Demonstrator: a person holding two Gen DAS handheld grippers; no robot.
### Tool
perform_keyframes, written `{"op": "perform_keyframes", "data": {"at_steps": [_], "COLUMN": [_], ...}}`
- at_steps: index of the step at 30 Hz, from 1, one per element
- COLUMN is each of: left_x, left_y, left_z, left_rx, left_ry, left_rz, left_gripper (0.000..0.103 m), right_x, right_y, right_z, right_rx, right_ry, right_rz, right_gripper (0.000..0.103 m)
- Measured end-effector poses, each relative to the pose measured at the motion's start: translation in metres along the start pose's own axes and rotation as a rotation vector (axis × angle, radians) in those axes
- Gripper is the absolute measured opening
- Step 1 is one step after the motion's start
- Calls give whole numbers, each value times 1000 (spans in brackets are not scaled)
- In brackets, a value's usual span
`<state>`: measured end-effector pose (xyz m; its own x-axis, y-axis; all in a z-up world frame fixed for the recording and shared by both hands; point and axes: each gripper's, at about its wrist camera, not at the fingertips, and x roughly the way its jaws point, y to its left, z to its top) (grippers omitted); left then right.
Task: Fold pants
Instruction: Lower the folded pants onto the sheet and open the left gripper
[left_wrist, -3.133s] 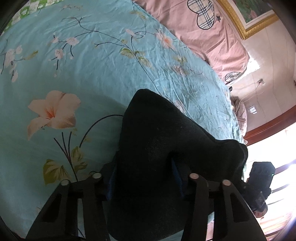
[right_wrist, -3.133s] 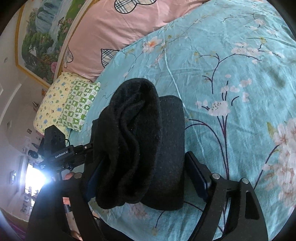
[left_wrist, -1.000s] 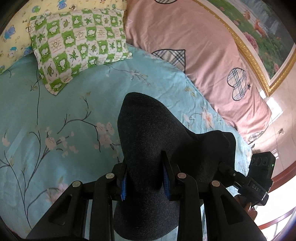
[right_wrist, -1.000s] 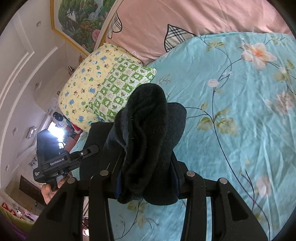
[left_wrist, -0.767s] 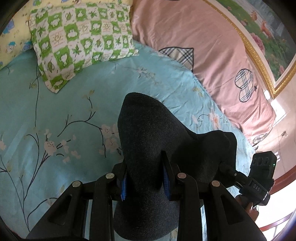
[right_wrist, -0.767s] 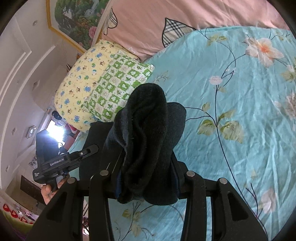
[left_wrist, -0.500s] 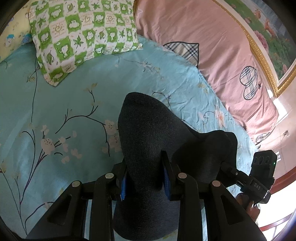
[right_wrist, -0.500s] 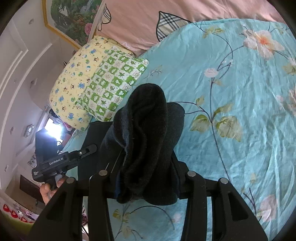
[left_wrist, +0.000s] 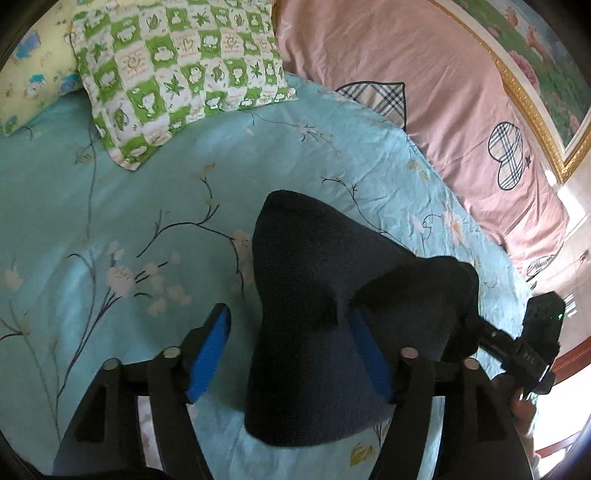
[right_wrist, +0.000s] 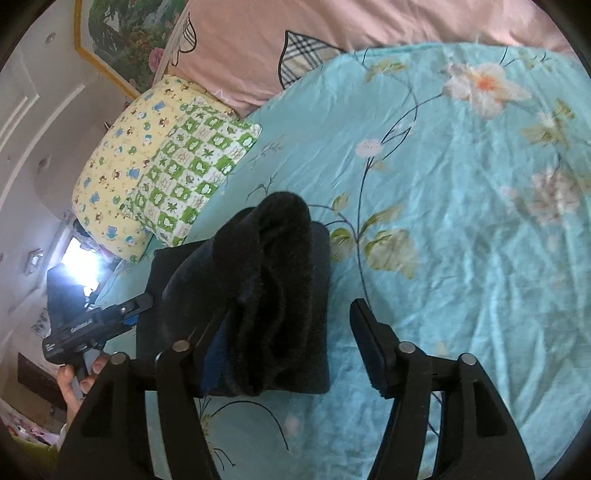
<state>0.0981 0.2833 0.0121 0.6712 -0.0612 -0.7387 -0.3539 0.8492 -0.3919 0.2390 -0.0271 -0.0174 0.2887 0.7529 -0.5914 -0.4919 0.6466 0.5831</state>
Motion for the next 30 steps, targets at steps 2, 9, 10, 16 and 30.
{"op": "perform_keyframes", "data": {"at_steps": [2, 9, 10, 16, 30], "left_x": [-5, -21, -23, -28, -36], "left_y": [-1, -9, -10, -16, -23], "left_z": [-4, -22, -24, -35, -54], "left_rx": [11, 56, 61, 84, 132], "left_ry": [-3, -18, -18, -15, -22], "left_rz": [10, 49, 51, 63, 112], "left_gripper": [69, 71, 73, 74, 78], "right_x": [-5, -21, -22, -29, -40], "right_y": [2, 18, 20, 36, 62], "right_z": [0, -6, -8, -15, -35], "right_rx": [-8, -67, -74, -123, -246], "right_ry": [-7, -23, -24, -25, -40], "right_rz": [-15, -47, -50, -61, -109], "right_gripper": [66, 72, 73, 78, 84]}}
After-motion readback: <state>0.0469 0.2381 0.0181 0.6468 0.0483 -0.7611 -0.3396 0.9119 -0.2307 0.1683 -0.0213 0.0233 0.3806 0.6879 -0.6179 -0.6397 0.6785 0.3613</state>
